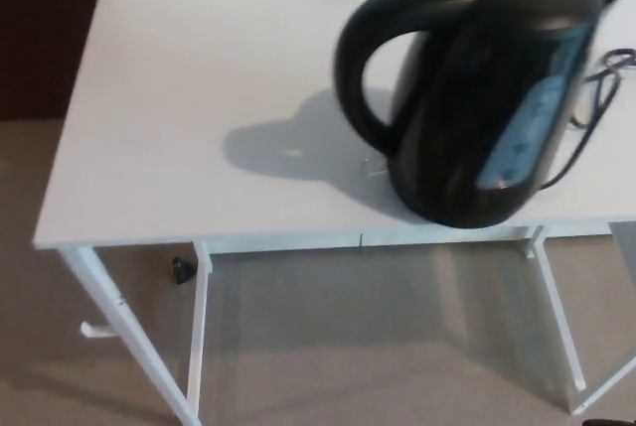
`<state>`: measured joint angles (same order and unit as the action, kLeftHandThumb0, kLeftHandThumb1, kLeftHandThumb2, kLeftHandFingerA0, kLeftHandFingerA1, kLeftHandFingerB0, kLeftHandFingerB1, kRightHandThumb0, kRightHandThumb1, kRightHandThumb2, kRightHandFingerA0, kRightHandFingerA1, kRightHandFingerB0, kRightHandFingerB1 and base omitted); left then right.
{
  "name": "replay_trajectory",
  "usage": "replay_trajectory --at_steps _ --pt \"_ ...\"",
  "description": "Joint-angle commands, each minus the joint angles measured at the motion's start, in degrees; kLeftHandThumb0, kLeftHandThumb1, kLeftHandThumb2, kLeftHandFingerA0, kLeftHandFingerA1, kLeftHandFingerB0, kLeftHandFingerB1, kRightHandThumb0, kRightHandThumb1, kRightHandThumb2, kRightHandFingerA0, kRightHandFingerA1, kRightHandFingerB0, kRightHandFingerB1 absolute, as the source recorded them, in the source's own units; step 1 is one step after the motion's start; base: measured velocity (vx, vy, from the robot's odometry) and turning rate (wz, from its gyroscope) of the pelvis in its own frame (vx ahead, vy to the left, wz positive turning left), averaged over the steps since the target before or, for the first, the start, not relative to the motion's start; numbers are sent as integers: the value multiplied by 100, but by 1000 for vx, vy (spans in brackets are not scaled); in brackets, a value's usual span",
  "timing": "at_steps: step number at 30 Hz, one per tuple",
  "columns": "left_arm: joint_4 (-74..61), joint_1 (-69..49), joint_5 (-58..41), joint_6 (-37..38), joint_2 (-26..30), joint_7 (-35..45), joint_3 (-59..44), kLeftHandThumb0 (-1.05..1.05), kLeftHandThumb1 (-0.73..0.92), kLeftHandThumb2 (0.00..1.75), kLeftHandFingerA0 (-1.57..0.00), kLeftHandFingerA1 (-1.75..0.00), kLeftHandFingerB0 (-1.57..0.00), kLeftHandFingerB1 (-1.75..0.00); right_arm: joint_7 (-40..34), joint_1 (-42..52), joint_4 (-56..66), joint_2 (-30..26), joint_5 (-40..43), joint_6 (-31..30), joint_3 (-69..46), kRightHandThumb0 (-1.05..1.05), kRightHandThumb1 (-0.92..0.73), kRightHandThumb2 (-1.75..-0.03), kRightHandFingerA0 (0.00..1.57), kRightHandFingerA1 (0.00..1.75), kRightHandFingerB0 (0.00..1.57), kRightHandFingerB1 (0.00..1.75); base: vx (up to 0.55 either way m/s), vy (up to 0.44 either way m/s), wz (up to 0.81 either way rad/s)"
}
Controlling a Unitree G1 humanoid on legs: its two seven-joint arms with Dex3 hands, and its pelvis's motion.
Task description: The robot walk towards a table in front and uses its left hand to pick up the pot from the base and places it on the table
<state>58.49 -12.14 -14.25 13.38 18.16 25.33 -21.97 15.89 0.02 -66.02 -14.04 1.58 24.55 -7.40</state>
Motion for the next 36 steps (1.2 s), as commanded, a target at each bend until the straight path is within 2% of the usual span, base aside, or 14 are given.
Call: replay_trajectory --at_steps 1,10,11,15,16,31,34,36 --pt "-35 -26 18 86 102 -50 -10 -27 44 59 -56 -46 -44 -40 -76 26 -22 -52 -69 -49 37 -63 -37 -72 83 55 55 47 50 -47 -9" --pt "-114 -58 31 128 83 -84 9 -29 42 59 -58 -48 -45 -41 -41 2 -45 -56 -38 -29 33 -65 -37 -73 82 55 56 48 44 87 1" --pt "-107 -29 10 106 98 -60 1 -27 43 59 -55 -47 -44 -40 -49 -33 -36 -48 -39 -39 37 -64 -39 -58 89 49 60 41 51 158 9" --pt "-49 41 -6 72 128 -50 -12 -28 42 59 -54 -46 -45 -40 -45 -87 -31 -31 -29 -37 37 -63 -39 -59 89 49 60 41 94 90 8" --pt "-101 31 -19 64 122 -38 -15 -28 42 59 -57 -47 -46 -41 -48 -97 -13 -29 -25 -50 35 -63 -37 -73 81 55 56 48 78 -4 8" --pt "-140 -7 17 123 167 -30 7 -29 43 60 -60 -48 -46 -41 -60 -107 0 -21 -67 -5 93 -63 -39 -73 79 54 54 48 -3 -5 1" --pt "-144 55 -49 73 178 -10 -43 -28 42 59 -58 -48 -45 -41 -82 -155 8 -13 -72 -52 100 -64 -38 -73 80 54 55 48 0 0 0" --pt "-434 9 -456 -111 105 -97 -410 -25 46 59 -41 -41 -41 -38 -132 -165 20 10 -76 -80 103 -63 -37 -72 82 55 56 48 0 0 0"
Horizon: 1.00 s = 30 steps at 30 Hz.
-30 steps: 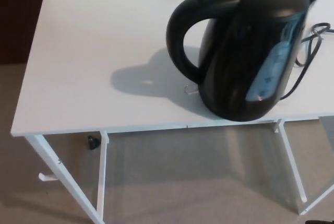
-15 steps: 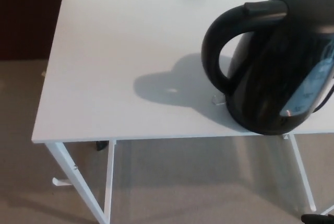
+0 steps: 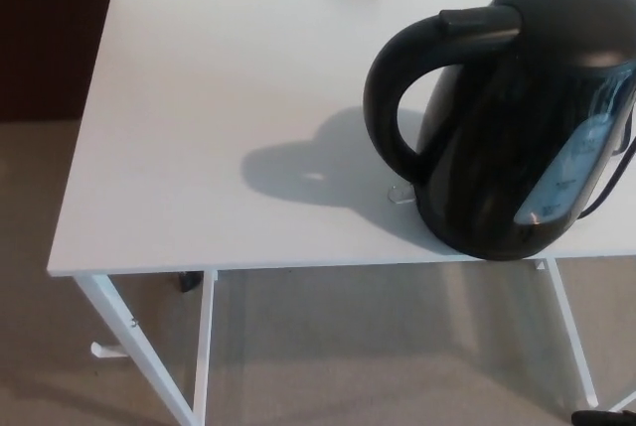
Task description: The robot walk towards a table in front and uses its left hand to pick up the pot from the base and places it on the table
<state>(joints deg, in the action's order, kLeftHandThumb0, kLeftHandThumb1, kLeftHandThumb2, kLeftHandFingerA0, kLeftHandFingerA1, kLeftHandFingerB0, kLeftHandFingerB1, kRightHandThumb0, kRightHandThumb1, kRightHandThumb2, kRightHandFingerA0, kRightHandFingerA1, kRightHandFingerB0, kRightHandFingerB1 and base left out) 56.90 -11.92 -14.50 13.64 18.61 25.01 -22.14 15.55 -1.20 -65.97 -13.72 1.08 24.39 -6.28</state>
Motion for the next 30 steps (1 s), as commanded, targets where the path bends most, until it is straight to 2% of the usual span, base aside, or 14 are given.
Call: replay_trajectory --at_steps 1,4,5,13,17,18,19,21,24,25,26,28,29,30 --pt "-483 -34 -647 -248 47 -110 -616 -21 50 55 -36 -36 -40 -34 -118 -49 19 -14 -34 -77 -3 -63 -37 -72 82 55 56 48 0 0 0" --pt "-983 3 -1006 -416 132 -331 -1230 -23 51 56 -33 -35 -36 -33 -106 -62 -10 0 -2 -74 -27 -62 -39 -58 88 48 59 41 0 0 0" --pt "-1012 42 -1024 -396 168 -379 -1374 -20 50 55 -32 -35 -34 -32 -99 -52 -11 -5 3 -77 -32 -62 -37 -72 83 55 56 48 0 0 0" --pt "-4354 286 -1733 -1113 484 -1014 -2191 -24 43 56 -30 -36 -30 -34 -47 -175 -37 15 38 -143 -56 -60 -36 -72 82 56 58 49 0 0 0" --pt "-5744 698 -1633 -1650 748 -710 -1427 -24 46 57 -18 -31 -18 -29 5 -235 -26 48 50 -111 -47 -67 -36 -73 79 54 57 48 0 0 0" --pt "-5951 784 -1605 -1814 725 -752 -1247 -13 36 86 -8 -51 -8 -50 -6 -232 -26 48 29 -94 -29 -67 -37 -73 79 54 57 48 0 0 0" --pt "-6095 893 -1584 -1897 712 -655 -1035 -22 44 55 -16 -32 -17 -28 -14 -223 -18 61 17 -90 -15 -67 -37 -74 79 54 57 48 0 0 0" --pt "-6444 1147 -1411 -2016 592 -564 -498 -21 43 55 -16 -33 -16 -28 -53 -207 7 97 27 -141 -15 -63 -39 -58 85 47 60 41 0 0 0" --pt "-6958 1365 -1295 -2448 531 -631 82 -23 41 55 -16 -32 -17 -29 -103 -171 33 119 -6 -144 17 -64 -37 -73 79 54 56 48 0 0 0" --pt "-7079 1489 -1123 -2505 506 -644 323 -19 29 83 -6 -50 -6 -48 -84 -166 32 118 3 -122 13 -63 -37 -72 79 54 57 48 0 0 0" --pt "-7311 1771 -908 -2662 429 -680 772 -20 29 83 -6 -51 -6 -49 -37 -148 37 123 26 -61 4 -63 -37 -73 78 54 57 49 0 0 0" --pt "-7509 2022 -809 -2909 364 -807 1099 -21 28 83 -6 -51 -6 -49 -31 -143 43 129 23 -14 12 -64 -36 -73 79 54 57 48 0 0 0" --pt "-7566 2226 -658 -3013 323 -871 1330 -34 44 54 -18 -30 -17 -27 -37 -153 46 129 16 -20 19 -65 -36 -73 80 54 57 48 0 0 0" --pt "-7599 2394 -537 -3100 292 -920 1499 -23 32 85 -1 -49 0 -47 -41 -151 60 141 15 -22 26 -64 -36 -72 80 54 57 48 0 0 0"
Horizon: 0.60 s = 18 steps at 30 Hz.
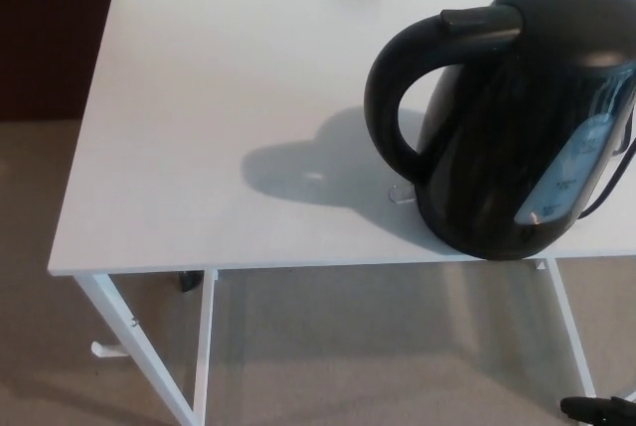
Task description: The robot walk towards a table in front and uses its left hand to pick up the pot from the base and places it on the table
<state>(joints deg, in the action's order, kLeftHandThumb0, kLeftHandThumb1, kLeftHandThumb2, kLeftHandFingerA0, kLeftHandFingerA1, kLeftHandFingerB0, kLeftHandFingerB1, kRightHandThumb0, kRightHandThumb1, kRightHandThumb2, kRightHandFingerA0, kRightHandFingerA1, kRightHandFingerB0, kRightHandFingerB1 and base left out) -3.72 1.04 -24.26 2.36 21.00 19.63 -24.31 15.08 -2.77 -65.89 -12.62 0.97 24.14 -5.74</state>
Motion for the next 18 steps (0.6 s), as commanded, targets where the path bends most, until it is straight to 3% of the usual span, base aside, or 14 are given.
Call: replay_trajectory --at_steps 1,6,7,8,9,10,11,12,13,14,15,18 --pt "-1560 1342 571 -2134 -27 -484 1942 -22 31 84 -1 -49 0 -47 12 24 78 47 35 7 -26 -63 -37 -72 80 54 57 48 0 0 0" --pt "-1180 2128 1115 -2367 -433 -685 2733 -25 30 84 -1 -49 0 -47 7 10 101 50 28 26 -20 -63 -37 -72 81 55 57 48 0 0 0" --pt "-1107 2187 1229 -2329 -487 -718 2833 -26 28 83 -1 -49 0 -47 7 23 127 50 18 35 -10 -59 -44 -55 87 45 62 39 0 0 0" --pt "-1025 2245 1312 -2301 -538 -755 2919 -26 28 83 -1 -49 0 -47 -1 34 153 50 6 40 1 -59 -44 -55 87 45 62 39 0 0 0" --pt "-815 2364 1463 -2195 -639 -802 3054 -51 38 62 -16 -37 -12 -32 -40 27 160 52 -32 46 26 -58 -44 -54 87 45 62 39 0 0 0" --pt "-618 2489 1490 -2188 -769 -820 3181 -44 44 54 -19 -32 -15 -27 -26 33 167 72 -2 19 6 -62 -36 -72 81 55 57 48 0 0 0" --pt "-524 2560 1504 -2206 -832 -842 3254 -27 26 83 -1 -49 0 -47 -21 47 180 86 12 8 -2 -62 -36 -72 81 55 58 48 0 0 0" --pt "-460 2613 1579 -2218 -870 -897 3323 -28 25 82 -1 -49 0 -47 -20 71 212 102 15 5 2 -60 -38 -57 88 48 61 41 0 0 0" --pt "-392 2664 1675 -2222 -903 -967 3397 -28 25 82 -1 -49 0 -47 -15 91 248 117 18 -3 4 -60 -38 -57 88 48 61 41 0 0 0" --pt "-322 2698 1784 -2173 -940 -1041 3457 -49 43 53 -19 -32 -16 -26 5 98 260 122 21 -1 7 -61 -37 -72 82 55 57 48 0 0 0" --pt "-226 2739 1861 -2125 -1005 -1117 3510 -29 25 83 -1 -49 0 -47 13 104 274 132 13 14 18 -61 -37 -72 82 55 57 49 0 0 0" --pt "23 2833 1781 -2269 -1279 -1300 3517 -27 26 83 -1 -50 0 -48 -24 140 331 158 -72 56 101 -62 -38 -73 82 56 57 49 0 0 0"
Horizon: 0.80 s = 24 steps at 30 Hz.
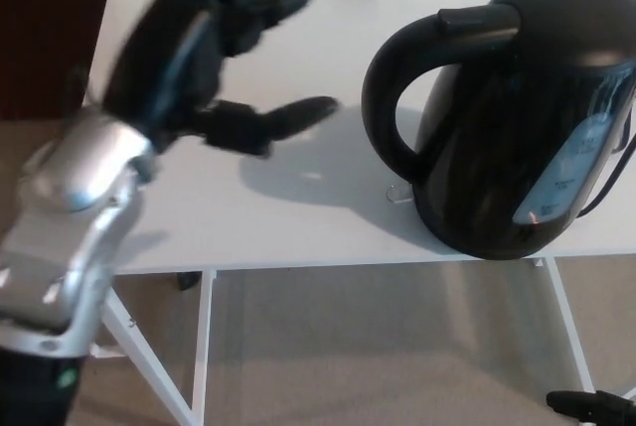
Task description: The robot walk towards a table in front and uses its left hand to pick up the pot from the base and places it on the table
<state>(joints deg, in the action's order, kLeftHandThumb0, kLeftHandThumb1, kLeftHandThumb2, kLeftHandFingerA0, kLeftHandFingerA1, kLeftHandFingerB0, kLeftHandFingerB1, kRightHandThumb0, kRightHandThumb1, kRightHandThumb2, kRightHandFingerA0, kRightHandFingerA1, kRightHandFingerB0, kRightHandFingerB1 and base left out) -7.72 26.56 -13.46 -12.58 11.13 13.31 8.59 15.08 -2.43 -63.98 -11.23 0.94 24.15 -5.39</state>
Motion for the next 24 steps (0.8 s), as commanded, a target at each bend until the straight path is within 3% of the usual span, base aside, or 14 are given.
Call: replay_trajectory --at_steps 1,4,5,11,12,13,14,15,24 --pt "494 312 644 -865 -415 -724 194 -27 27 83 -1 -50 0 -48 -31 125 173 39 -81 53 92 -61 -37 -73 82 56 57 49 0 0 0" --pt "648 395 641 -967 -626 -775 161 -29 28 85 0 -49 0 -48 23 178 264 74 -52 23 105 -60 -38 -73 81 56 57 49 0 0 0" --pt "676 441 676 -1020 -685 -797 166 -30 27 84 0 -49 0 -48 35 204 321 74 -57 26 118 -55 -46 -54 86 44 62 38 0 0 0" --pt "789 641 627 -1141 -1154 -887 92 -29 27 84 0 -49 0 -48 56 294 644 99 -87 -38 236 -61 -40 -58 86 48 59 41 0 0 0" --pt "777 638 669 -1125 -1219 -912 118 -54 39 64 -14 -37 -10 -33 49 312 683 101 -85 -55 250 -60 -40 -58 86 48 59 41 0 0 0" --pt "761 636 705 -1139 -1255 -927 135 -54 39 64 -14 -37 -10 -33 53 324 705 93 -84 -56 259 -60 -40 -58 86 48 59 41 0 0 0" --pt "751 629 745 -1136 -1281 -933 163 -29 28 85 0 -49 0 -48 50 349 743 81 -102 -52 280 -62 -39 -74 80 56 56 49 0 0 0" --pt "750 620 729 -1147 -1349 -940 169 -28 28 84 0 -49 0 -48 28 373 783 70 -136 -51 311 -56 -47 -55 87 45 61 38 0 0 0" --pt "762 680 828 -1415 -1706 -1051 267 -29 27 84 0 -49 0 -48 110 427 1011 93 -80 -19 382 -62 -41 -59 87 49 59 41 0 0 0"
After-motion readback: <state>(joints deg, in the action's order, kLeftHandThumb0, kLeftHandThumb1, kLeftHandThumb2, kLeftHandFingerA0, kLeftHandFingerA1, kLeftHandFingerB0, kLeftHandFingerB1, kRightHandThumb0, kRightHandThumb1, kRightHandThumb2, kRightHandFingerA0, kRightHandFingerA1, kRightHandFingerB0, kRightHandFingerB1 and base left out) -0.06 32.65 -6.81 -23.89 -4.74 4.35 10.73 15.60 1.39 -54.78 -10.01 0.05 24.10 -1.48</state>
